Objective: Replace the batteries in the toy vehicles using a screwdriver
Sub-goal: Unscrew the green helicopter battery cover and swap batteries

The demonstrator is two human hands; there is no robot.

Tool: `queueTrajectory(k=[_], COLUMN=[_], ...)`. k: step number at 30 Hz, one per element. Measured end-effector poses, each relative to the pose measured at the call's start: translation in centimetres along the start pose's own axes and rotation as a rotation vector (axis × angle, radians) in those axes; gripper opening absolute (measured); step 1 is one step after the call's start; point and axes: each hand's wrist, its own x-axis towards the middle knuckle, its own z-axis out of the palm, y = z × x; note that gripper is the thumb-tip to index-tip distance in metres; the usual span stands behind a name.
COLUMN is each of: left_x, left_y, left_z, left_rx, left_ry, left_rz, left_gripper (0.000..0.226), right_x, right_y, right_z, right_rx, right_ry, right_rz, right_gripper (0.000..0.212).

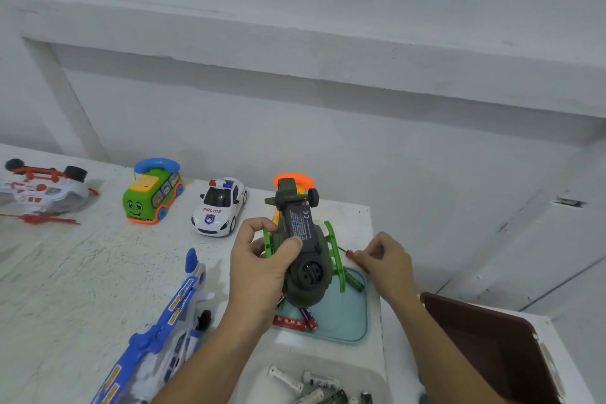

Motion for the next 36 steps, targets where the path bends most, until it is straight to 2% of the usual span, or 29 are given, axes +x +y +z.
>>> queueTrajectory(k=[6, 16, 20, 23, 27, 30, 36], left_x=[-0.4, -1.1, -1.3, -1.3, -1.5, -2.0, -3.0], left_y=[0.3, 1.3, 1.6, 1.8, 2.1, 2.5, 3.7], left_z=[-0.4, -0.8, -1.1, -1.5, -1.8, -2.1, -2.2], left_rx=[0.0, -0.015, -0.044, -0.063, -0.087, -0.119, -0.06], left_ry=[0.0, -0.062, -0.077, -0.095, -0.132, -0.163, -0.193], left_rz=[0.016, -0.002, -0.02, -0.03, -0.038, -0.036, 0.022], left_gripper=[0.026, 0.025, 0.024, 0.024, 0.024, 0.023, 0.008], right_x=[0.3, 0.3, -0.2, -1.3, -4.9, -8.4, -12.4], right_y=[0.1, -1.2, -2.1, -4.2, -9.4, -13.1, -15.3], right_z=[-0.3, -1.9, -2.9, -3.6, -4.1, -4.0, -2.8], right_rx=[-0.033, -0.12, -0.144, -0.121, 0.1, 0.242, 0.131], right_ry=[-0.096, -0.203, -0.202, -0.125, -0.017, -0.077, -0.098], right_rz=[-0.013, 0.01, 0.003, -0.041, -0.175, -0.249, -0.295], right_gripper=[0.01, 0.003, 0.005, 0.009, 0.012, 0.009, 0.021])
